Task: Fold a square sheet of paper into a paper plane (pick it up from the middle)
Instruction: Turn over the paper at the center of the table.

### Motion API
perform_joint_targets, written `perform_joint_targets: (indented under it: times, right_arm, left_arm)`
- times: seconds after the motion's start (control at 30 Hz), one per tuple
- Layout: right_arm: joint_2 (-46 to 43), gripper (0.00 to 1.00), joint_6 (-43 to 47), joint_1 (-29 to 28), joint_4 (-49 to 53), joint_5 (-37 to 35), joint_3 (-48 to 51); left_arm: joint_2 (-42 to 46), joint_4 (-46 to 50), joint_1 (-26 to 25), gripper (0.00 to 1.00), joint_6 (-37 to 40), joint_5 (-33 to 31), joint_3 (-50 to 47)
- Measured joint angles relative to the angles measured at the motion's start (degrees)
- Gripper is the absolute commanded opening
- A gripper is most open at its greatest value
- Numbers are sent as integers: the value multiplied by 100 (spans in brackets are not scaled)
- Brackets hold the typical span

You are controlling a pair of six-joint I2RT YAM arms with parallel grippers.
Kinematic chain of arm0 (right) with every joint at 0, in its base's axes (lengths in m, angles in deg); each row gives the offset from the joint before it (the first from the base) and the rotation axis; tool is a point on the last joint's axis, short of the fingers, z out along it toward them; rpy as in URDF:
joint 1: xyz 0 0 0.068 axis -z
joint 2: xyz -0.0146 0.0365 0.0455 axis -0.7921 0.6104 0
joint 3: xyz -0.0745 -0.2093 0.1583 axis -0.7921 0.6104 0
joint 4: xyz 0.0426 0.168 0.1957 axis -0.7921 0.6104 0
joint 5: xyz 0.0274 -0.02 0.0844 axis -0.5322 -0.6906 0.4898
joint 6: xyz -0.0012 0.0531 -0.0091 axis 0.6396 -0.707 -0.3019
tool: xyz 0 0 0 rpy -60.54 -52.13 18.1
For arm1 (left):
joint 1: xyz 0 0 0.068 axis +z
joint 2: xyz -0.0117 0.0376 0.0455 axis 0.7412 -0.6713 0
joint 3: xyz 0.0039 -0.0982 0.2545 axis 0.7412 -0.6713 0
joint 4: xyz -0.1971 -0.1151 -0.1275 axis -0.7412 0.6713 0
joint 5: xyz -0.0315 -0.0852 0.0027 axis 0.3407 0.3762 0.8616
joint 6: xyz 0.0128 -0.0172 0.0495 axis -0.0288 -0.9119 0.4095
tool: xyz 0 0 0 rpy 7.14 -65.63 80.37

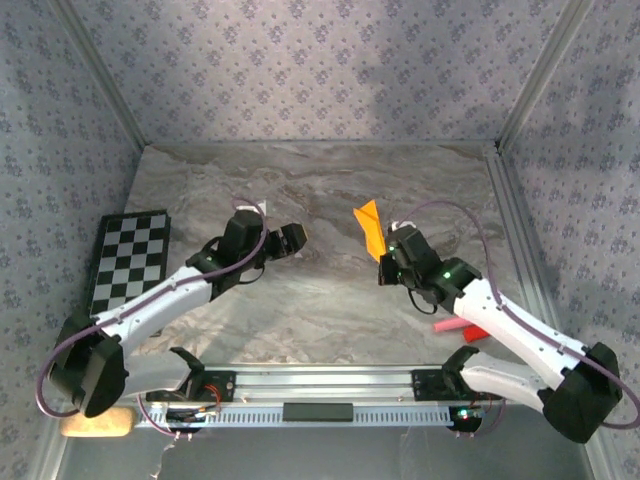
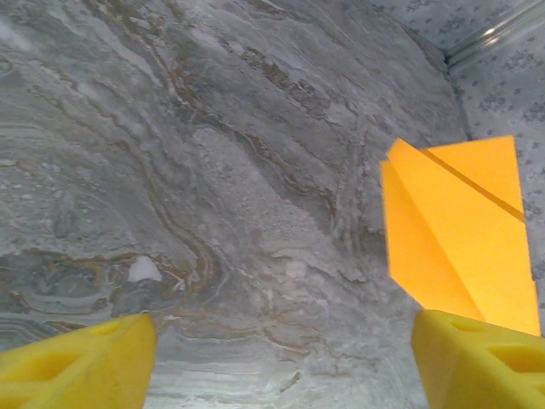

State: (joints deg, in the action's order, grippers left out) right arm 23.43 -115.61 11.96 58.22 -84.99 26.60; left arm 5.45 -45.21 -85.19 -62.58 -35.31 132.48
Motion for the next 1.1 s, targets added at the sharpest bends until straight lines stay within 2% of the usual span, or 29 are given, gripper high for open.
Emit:
perform_joint_targets:
  times: [0.1,0.2,0.33,0.53,0.67,0.87,0.97,1.1]
  right_arm:
    - [538,0,-9,-424,739,-1095,-444]
    - [1104,0,-33,-787,1292,-1812,-785]
    - [1862,0,-85,-1161,1720,-2339,-1091]
    - [3021,2,-94,-1797,2046,-2680,-1504]
    - [3532,6,20,-2090,1921,-2420,-1670]
    - [3622,15,424,-2251,1211,-1366,-1672]
    - [3622,31,573,-2247,824,-765,-1696]
    - [3545,37,627,-2135,280,-4,-1668]
  left_arm:
    - [55,76,83,84,-42,-116,-68]
    - [151,118,260,84,-146,-186,-199]
    - [321,223,474,85,-278,-234,-337]
    - [870,490,671,87,-422,-514,-485]
    - [1211,595,901,87,-450,-592,-706]
    - [1279,713,1102,87,-450,-540,-763]
    - [1259,706,1115,87,-444,-409,-763]
    - [1012,555,1113,87,-363,26,-761]
